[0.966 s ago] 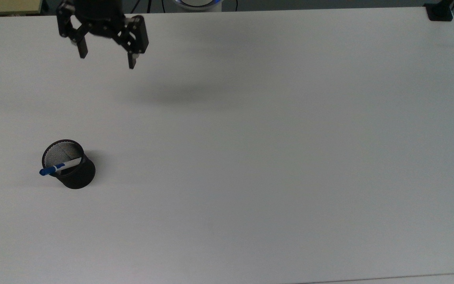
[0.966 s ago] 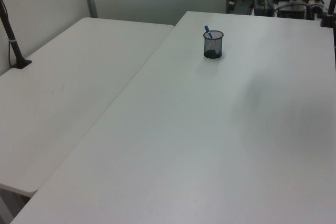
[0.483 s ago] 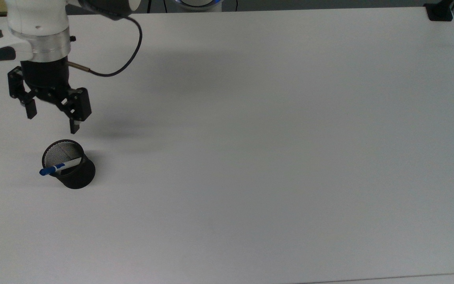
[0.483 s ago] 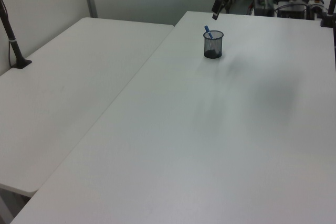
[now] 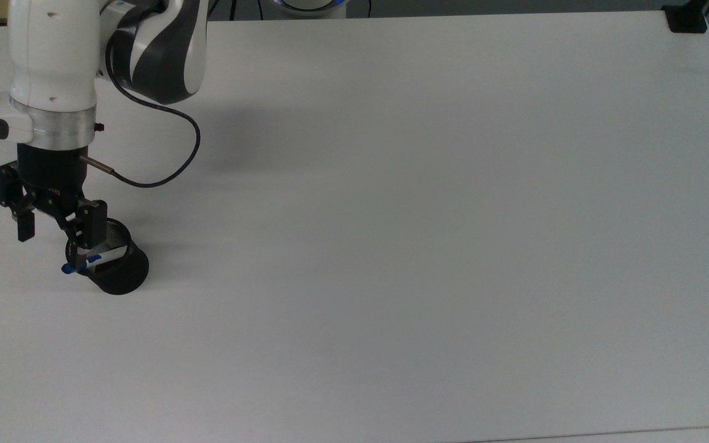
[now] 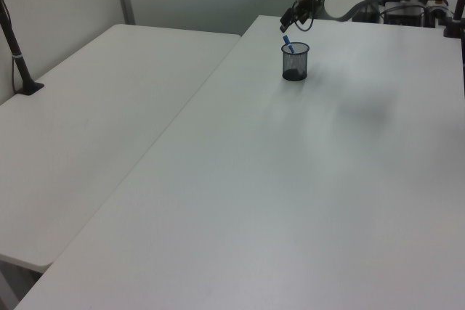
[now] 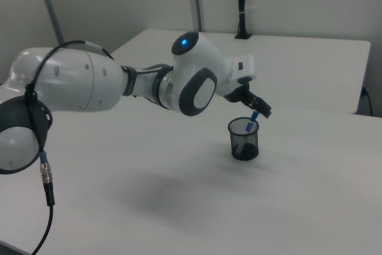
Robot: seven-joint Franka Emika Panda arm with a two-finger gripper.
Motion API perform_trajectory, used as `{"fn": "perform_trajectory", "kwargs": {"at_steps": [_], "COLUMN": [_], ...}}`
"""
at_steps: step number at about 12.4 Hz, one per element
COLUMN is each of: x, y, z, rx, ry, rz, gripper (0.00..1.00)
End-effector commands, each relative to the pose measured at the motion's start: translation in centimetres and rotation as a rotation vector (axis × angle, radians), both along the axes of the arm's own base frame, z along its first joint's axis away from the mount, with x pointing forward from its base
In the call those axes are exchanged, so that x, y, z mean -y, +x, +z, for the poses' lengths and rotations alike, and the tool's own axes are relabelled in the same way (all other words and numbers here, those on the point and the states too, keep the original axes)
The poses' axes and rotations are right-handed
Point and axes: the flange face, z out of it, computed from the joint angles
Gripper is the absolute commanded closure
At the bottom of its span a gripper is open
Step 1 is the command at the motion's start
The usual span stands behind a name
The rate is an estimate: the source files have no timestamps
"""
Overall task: Remove the marker
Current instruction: 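Lower the gripper over the blue-capped marker in the cup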
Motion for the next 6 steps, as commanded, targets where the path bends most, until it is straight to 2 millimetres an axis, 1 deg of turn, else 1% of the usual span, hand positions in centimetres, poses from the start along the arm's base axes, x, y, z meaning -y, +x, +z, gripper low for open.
{"fn": "perform_trajectory", "kwargs": {"at_steps": [1,2,3,4,6], "x": [-0.8,-1.1,-1.1,-1.1,-1.1], "y": [1.0,1.2,1.2,1.2,1.2], "z": [-1.4,-2.0,-2.2,-2.5,-2.6], "rx": [0.046,0.042,0.039,0.036,0.036], "ry": [0.002,0.0,-0.003,-0.003,-0.003], "rz": [-0.003,0.004,0.007,0.008,0.008], "gripper": [0.19,0.27,0.37,0.48,0.67]}}
